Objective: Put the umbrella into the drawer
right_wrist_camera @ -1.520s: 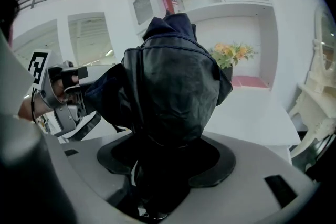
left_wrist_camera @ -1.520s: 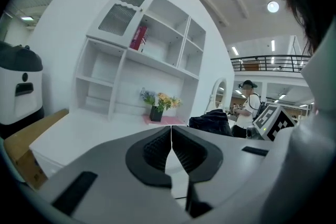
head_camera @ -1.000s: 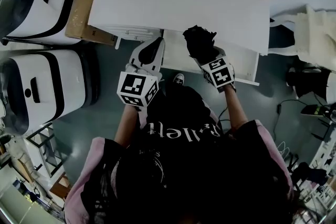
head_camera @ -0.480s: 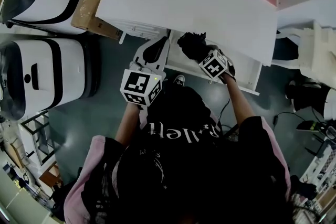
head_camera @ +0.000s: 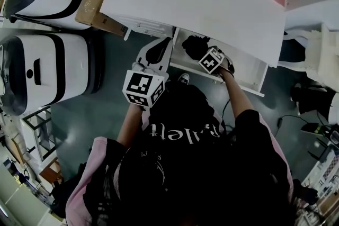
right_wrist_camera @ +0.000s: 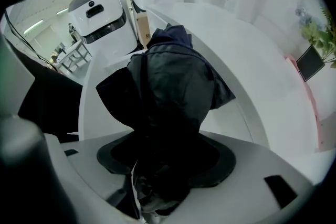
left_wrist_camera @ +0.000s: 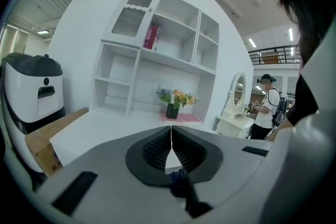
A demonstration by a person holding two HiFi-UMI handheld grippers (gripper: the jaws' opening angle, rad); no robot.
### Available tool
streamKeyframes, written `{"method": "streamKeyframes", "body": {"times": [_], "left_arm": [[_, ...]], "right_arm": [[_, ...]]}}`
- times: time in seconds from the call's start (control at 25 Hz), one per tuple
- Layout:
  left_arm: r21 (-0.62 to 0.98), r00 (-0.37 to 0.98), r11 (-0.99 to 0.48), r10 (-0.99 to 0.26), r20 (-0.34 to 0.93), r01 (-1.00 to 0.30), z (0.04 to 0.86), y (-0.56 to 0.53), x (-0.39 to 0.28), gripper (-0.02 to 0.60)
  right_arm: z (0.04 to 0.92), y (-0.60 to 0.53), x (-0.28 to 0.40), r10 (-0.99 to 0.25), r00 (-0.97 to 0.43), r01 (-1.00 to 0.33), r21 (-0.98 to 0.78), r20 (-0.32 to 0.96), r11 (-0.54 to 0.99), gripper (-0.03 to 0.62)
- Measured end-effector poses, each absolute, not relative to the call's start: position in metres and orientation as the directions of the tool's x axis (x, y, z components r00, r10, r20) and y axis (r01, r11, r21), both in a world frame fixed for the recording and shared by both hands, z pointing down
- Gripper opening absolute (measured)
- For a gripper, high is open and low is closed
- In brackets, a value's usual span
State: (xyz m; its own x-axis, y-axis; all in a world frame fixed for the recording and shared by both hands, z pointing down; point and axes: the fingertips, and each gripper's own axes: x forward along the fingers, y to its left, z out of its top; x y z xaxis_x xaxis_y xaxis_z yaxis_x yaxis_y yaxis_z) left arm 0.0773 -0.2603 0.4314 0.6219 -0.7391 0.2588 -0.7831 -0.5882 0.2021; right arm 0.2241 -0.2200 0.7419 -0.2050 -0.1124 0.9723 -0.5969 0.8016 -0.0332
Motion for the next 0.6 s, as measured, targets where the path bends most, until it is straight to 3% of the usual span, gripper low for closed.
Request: {"method": "streamKeyframes", "body": {"times": [0.6], "left_arm": [[0.232,0.63,-0.586,-0.723,0.282,-0.777,0.44,-0.264,0.09,0.017]], "right_arm": [[0.788,-0.234,0.248,-0.083,-0.14,-0.698,-0.039,0.987,0.715,0.281]]}}
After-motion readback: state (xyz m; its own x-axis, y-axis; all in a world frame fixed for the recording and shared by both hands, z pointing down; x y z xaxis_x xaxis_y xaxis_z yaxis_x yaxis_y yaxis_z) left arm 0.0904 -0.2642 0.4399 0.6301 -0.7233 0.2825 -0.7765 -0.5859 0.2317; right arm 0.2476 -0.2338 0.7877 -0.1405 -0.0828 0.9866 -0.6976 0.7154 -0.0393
